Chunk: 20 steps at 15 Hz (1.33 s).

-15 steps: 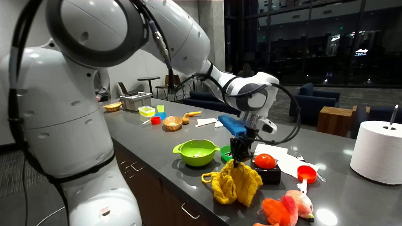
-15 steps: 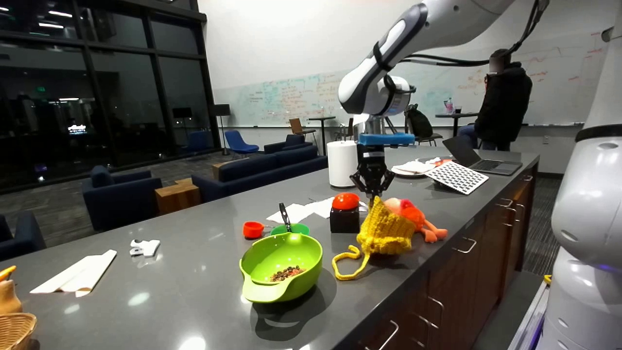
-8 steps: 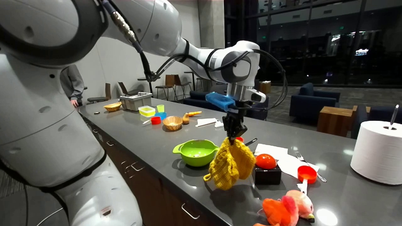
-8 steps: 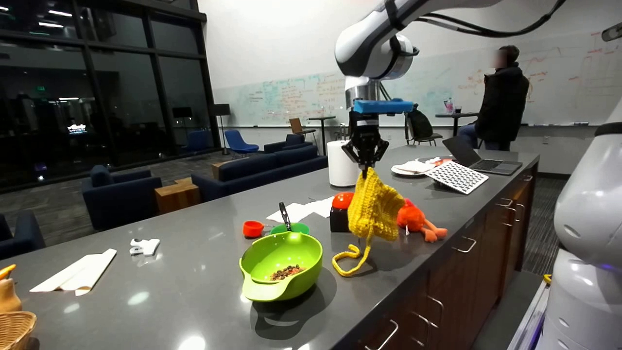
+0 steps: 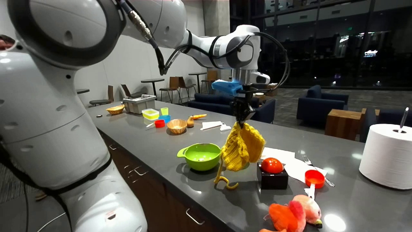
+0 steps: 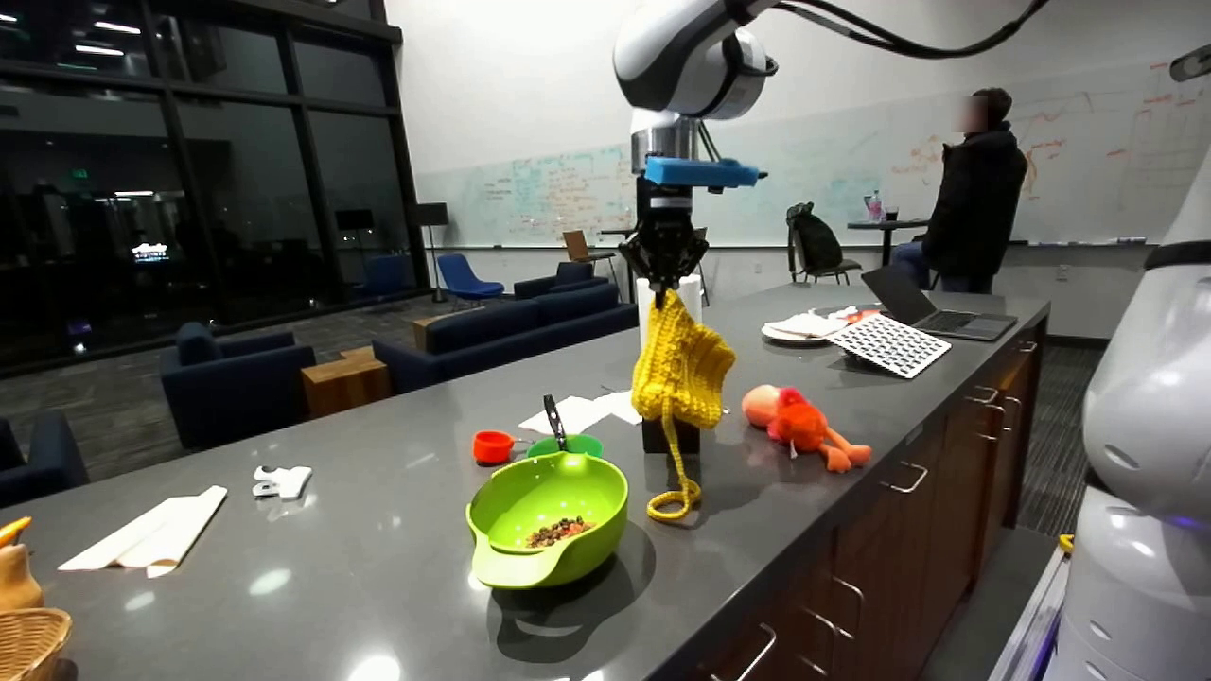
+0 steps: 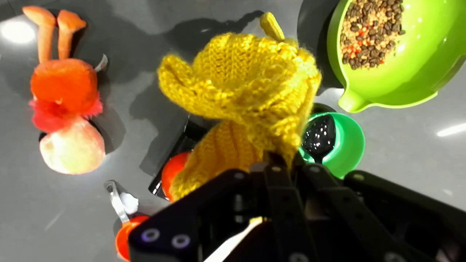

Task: Move the yellow cloth backwards.

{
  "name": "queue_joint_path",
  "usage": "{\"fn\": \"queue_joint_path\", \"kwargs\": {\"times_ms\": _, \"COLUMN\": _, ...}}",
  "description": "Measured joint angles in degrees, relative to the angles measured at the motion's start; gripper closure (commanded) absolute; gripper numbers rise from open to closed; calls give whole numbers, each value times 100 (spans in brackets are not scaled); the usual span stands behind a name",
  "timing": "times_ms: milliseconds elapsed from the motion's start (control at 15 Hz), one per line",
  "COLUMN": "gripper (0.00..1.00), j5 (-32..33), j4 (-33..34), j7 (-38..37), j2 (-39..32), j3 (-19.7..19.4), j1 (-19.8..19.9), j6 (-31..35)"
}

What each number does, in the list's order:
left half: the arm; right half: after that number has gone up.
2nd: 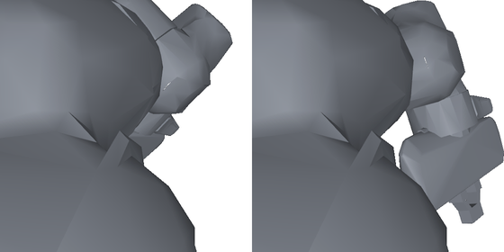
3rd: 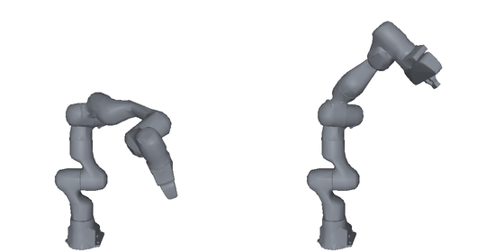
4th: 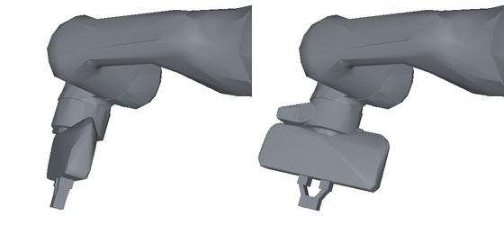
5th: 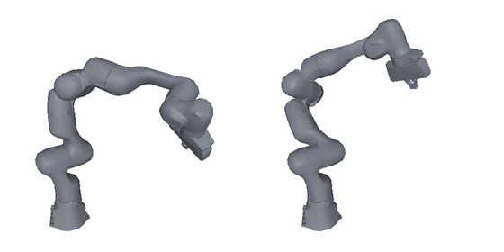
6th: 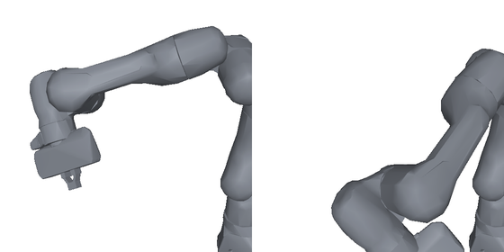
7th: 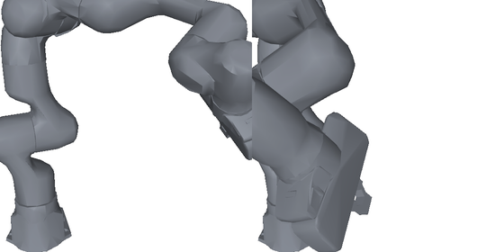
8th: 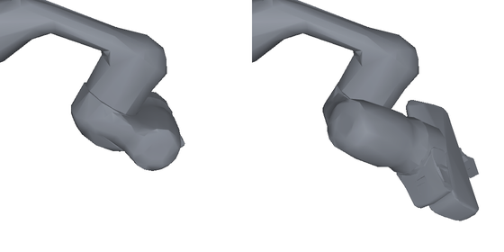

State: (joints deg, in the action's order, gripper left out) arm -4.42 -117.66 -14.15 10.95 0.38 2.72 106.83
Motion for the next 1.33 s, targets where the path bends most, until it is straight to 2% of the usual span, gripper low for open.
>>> {"fn": "queue_joint_path", "kwargs": {"times_ms": 400, "gripper": 99, "j5": 586, "j4": 529, "j7": -88, "j2": -475, "j3": 170, "j1": -148, "j6": 1025}}
{"fn": "queue_joint_path", "kwargs": {"times_ms": 933, "gripper": 99, "j5": 1193, "j4": 573, "j7": -286, "j2": -1016, "j3": 191, "j1": -236, "j6": 2531}}
{"fn": "queue_joint_path", "kwargs": {"times_ms": 1133, "gripper": 99, "j5": 1597, "j4": 650, "j7": -442, "j2": -1507, "j3": 124, "j1": -234, "j6": 2700}}
{"fn": "queue_joint_path", "kwargs": {"times_ms": 1333, "gripper": 99, "j5": 1813, "j4": 1097, "j7": -499, "j2": -2225, "j3": -27, "j1": -235, "j6": 2627}}
